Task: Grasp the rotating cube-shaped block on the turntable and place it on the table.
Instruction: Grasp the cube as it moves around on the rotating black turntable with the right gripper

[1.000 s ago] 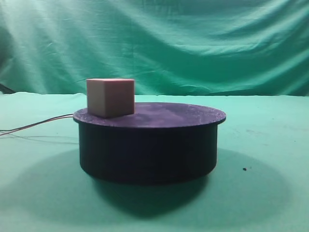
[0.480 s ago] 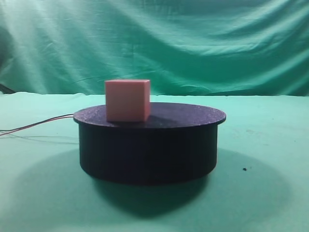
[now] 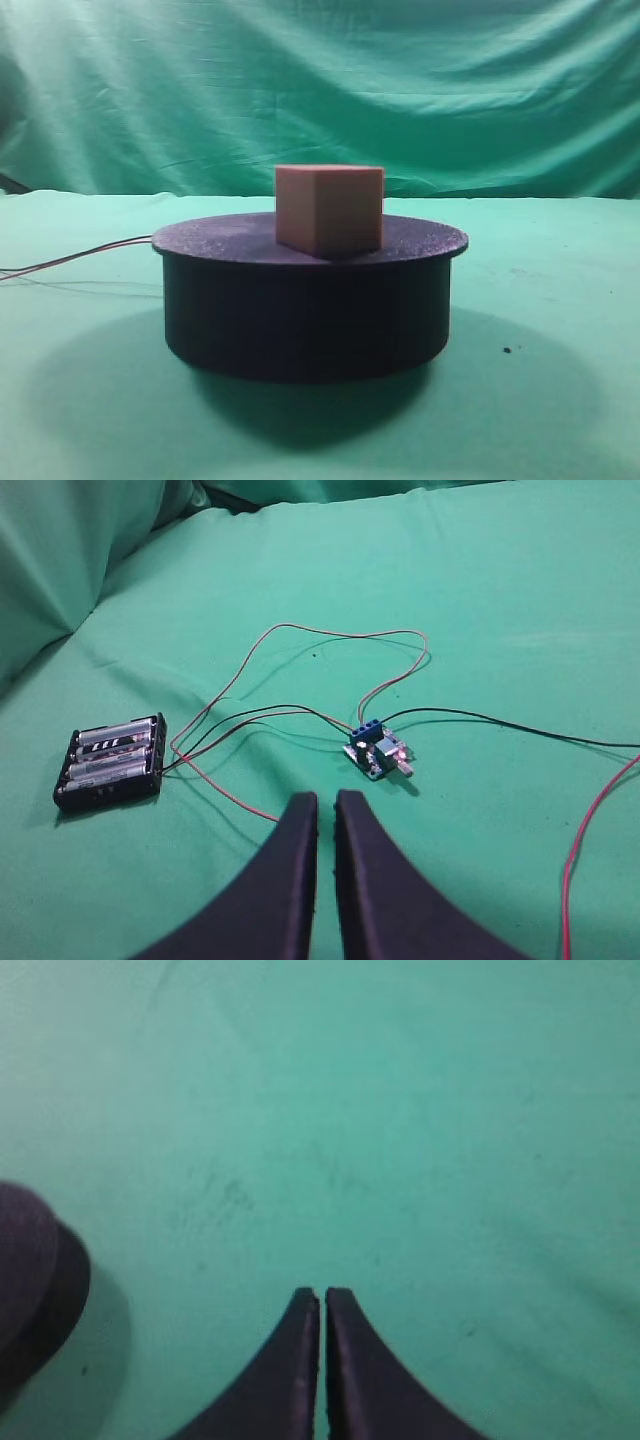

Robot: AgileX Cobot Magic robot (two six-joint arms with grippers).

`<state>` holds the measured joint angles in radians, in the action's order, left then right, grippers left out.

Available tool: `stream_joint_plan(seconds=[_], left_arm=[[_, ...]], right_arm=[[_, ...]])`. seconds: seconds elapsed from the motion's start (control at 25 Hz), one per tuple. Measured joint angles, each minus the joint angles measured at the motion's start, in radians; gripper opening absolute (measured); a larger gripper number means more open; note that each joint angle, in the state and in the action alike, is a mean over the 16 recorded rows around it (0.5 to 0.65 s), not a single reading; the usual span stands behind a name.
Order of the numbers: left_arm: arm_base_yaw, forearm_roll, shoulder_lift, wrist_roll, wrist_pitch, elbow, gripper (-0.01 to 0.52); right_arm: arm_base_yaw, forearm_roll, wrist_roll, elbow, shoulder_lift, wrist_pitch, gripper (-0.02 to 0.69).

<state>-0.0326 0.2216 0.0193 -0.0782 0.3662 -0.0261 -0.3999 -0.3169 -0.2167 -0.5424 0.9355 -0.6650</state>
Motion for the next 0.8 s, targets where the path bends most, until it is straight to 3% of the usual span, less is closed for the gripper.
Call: stream_joint_plan(seconds=[0.2,0.64,0.8], left_arm=[[0.000,0.000,0.000,0.000,0.000,0.000,0.000],[0.000,0.000,0.000,0.000,0.000,0.000,0.000],[0.000,0.000,0.000,0.000,0.000,0.000,0.000]], right_arm=[[-0.144,0.011,0.022,-0.125,0.210,-0.012,0.113],[-0.252,0.021,-0.012,-0.333,0.524,-0.003,0.526],[-0.254,0.021,-0.045,-0.375,0.592,0.001,0.583]])
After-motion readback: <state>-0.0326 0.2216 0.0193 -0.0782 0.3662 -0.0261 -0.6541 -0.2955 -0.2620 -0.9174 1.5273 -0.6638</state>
